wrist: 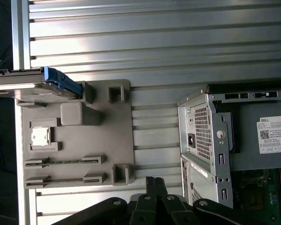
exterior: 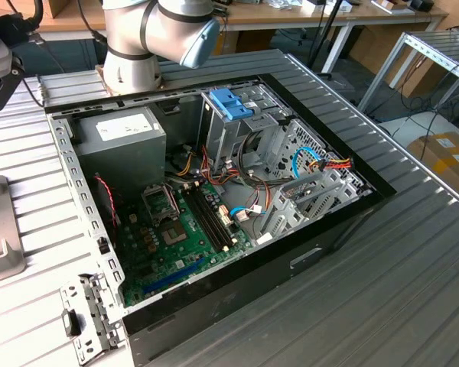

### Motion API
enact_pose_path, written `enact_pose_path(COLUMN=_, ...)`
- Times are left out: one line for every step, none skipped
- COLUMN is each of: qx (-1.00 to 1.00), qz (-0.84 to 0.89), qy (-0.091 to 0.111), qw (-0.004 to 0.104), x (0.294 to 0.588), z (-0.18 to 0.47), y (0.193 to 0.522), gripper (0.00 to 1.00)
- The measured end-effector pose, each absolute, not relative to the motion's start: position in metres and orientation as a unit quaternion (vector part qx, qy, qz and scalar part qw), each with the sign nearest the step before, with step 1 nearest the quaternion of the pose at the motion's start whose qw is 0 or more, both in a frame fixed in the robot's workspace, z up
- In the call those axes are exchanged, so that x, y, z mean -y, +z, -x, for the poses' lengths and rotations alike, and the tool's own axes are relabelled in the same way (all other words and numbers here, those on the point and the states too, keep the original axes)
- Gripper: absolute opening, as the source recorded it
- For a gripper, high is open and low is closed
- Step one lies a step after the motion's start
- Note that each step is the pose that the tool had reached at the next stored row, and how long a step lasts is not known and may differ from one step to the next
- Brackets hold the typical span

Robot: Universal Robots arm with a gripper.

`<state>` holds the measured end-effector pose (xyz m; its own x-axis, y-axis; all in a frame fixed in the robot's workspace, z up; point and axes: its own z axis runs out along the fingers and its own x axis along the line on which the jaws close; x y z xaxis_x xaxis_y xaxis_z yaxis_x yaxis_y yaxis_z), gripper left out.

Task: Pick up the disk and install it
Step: 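Reach for the disk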

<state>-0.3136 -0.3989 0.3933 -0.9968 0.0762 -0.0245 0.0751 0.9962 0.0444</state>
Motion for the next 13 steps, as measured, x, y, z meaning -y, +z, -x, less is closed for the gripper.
enact_pose_path(qx=-0.999, qz=-0.038, qy=0.022, qw=0.013, x=0.3989, z=0.3142, y=0.3933, gripper=0.10)
enact_pose_path(qx=-0.999, qz=-0.038, qy=0.022, qw=0.013, x=0.3989, z=0.3150, y=0.3933, gripper=0.10)
enact_pose_path(qx=-0.999, qz=-0.038, qy=0.022, qw=0.013, x=0.3989, z=0.3156, y=0.3933, gripper=0.10)
enact_pose_path(qx=-0.999, qz=-0.038, qy=0.022, qw=0.013, x=0.3990, z=0.3161, y=0.3933, gripper=0.10)
enact_pose_path(qx=-0.999, qz=-0.038, qy=0.022, qw=0.013, x=0.3990, z=0.3166, y=0.3933, gripper=0.10)
enact_pose_path(qx=-0.999, qz=-0.038, qy=0.022, qw=0.013, x=0.3989, z=0.3171, y=0.3933, gripper=0.10)
enact_pose_path(qx=-0.999, qz=-0.038, qy=0.022, qw=0.013, x=0.3989, z=0.3180, y=0.3933, gripper=0.10)
enact_pose_path(qx=-0.999, qz=-0.038, qy=0.022, qw=0.013, x=0.3989, z=0.3187, y=0.3933, gripper=0.10)
enact_pose_path(qx=-0.999, qz=-0.038, qy=0.022, qw=0.013, x=0.3990, z=0.3196, y=0.3933, gripper=0.10)
enact_pose_path(qx=-0.999, qz=-0.038, qy=0.022, qw=0.013, x=0.3990, z=0.3205, y=0.3933, gripper=0.10)
enact_pose_path(qx=-0.999, qz=-0.038, qy=0.022, qw=0.013, x=0.3990, z=0.3211, y=0.3933, gripper=0.10)
enact_pose_path(qx=-0.999, qz=-0.038, qy=0.022, qw=0.013, x=0.3990, z=0.3215, y=0.3933, gripper=0.10)
enact_pose_path(qx=-0.999, qz=-0.038, qy=0.022, qw=0.013, x=0.3989, z=0.3222, y=0.3933, gripper=0.10)
